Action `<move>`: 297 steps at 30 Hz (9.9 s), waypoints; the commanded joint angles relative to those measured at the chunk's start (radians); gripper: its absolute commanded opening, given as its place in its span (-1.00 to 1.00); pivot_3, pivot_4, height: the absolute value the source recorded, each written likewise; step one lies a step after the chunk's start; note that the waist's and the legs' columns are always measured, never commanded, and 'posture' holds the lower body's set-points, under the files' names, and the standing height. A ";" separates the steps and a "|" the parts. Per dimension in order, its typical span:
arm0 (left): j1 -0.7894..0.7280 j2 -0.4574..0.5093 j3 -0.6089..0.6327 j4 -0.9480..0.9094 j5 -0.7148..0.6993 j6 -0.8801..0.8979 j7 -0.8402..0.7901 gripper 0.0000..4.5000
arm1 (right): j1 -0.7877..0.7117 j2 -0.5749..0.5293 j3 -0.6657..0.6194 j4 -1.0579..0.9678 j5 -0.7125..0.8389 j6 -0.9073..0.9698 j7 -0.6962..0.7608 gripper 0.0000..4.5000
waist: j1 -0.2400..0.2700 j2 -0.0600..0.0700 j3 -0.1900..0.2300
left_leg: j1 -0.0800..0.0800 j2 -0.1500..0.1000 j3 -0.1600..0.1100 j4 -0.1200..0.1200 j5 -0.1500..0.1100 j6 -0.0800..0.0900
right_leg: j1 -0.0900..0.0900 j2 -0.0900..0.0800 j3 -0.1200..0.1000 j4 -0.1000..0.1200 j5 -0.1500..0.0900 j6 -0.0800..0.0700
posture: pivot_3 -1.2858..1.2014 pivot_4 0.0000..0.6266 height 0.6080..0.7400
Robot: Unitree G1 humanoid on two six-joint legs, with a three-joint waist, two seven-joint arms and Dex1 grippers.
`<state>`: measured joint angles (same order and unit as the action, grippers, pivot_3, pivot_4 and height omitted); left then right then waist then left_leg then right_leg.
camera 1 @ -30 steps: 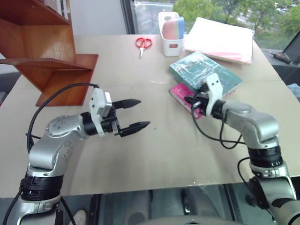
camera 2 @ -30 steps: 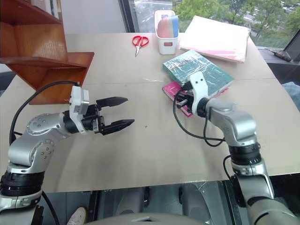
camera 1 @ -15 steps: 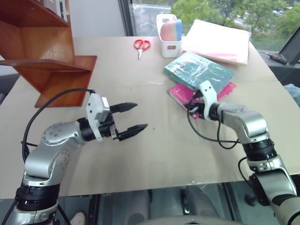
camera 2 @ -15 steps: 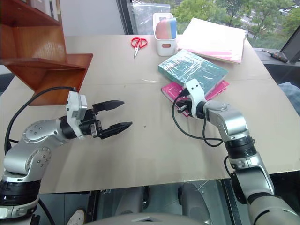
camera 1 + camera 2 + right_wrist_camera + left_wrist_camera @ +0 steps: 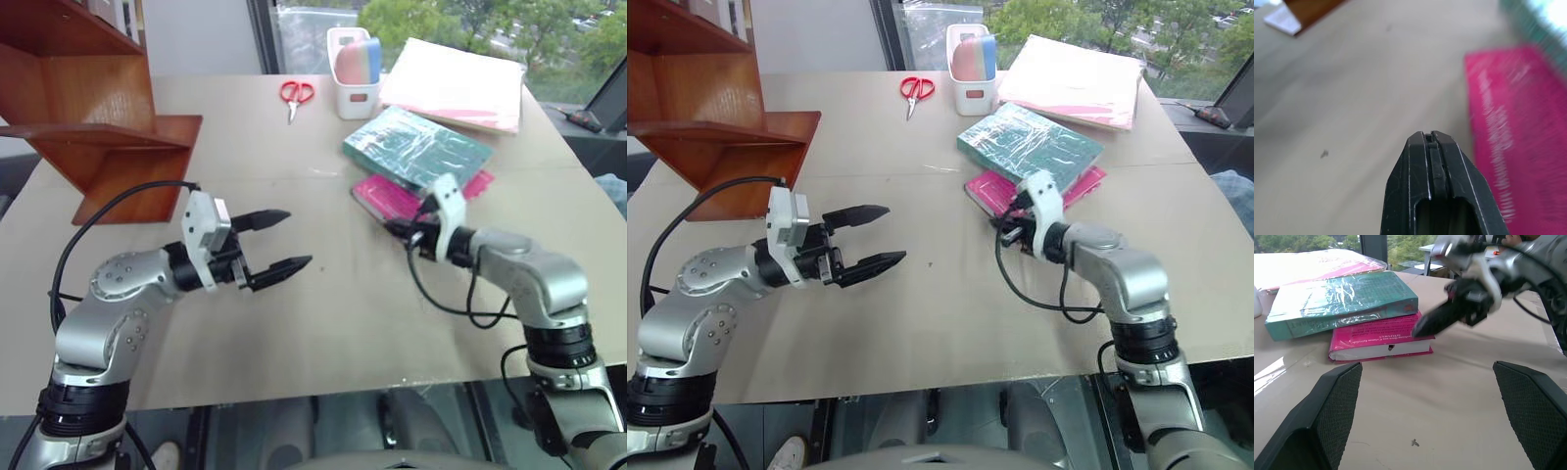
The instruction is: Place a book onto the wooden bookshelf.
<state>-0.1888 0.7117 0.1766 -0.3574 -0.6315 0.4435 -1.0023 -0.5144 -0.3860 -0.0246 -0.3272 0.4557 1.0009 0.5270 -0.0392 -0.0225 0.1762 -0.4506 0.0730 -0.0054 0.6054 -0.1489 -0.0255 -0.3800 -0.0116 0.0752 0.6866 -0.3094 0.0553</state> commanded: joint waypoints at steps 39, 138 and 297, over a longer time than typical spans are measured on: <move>-0.007 -0.013 -0.005 -0.052 -0.017 -0.002 0.050 1.00 | -0.420 -0.056 0.222 1.073 -0.424 -0.462 0.167 -0.42 | -0.001 -0.003 -0.004 | 0.002 -0.001 0.002 -0.007 0.000 0.000 | 0.002 -0.001 0.001 -0.007 0.000 0.000 | 0.03 -0.52 1.00; 0.068 -0.018 0.027 -0.099 -0.032 -0.001 0.116 1.00 | -0.740 -0.051 -0.050 1.485 -0.471 -0.622 0.035 -0.98 | -0.005 0.006 -0.004 | 0.002 -0.001 0.004 -0.008 0.000 0.000 | 0.000 -0.001 0.002 -0.007 0.000 -0.001 | 0.03 -0.52 1.00; -0.787 0.793 -0.135 0.425 0.667 -0.399 -0.223 -0.98 | 0.163 -0.213 -0.123 -0.066 0.198 -0.645 0.276 1.00 | 0.010 -0.002 0.004 | -0.004 -0.008 -0.003 -0.003 -0.001 0.003 | 0.000 -0.006 -0.004 -0.007 -0.002 0.003 | 0.03 -0.52 1.00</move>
<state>-0.9681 1.4537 -0.0176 0.0468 0.0045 0.0817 -1.2398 -0.3305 -0.6000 -0.1367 -0.3884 0.6546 0.3845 0.7864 -0.0294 -0.0240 0.1804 -0.4547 0.0652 -0.0086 0.6028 -0.1503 -0.0226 -0.3796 -0.0173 0.0715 0.6799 -0.3111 0.0585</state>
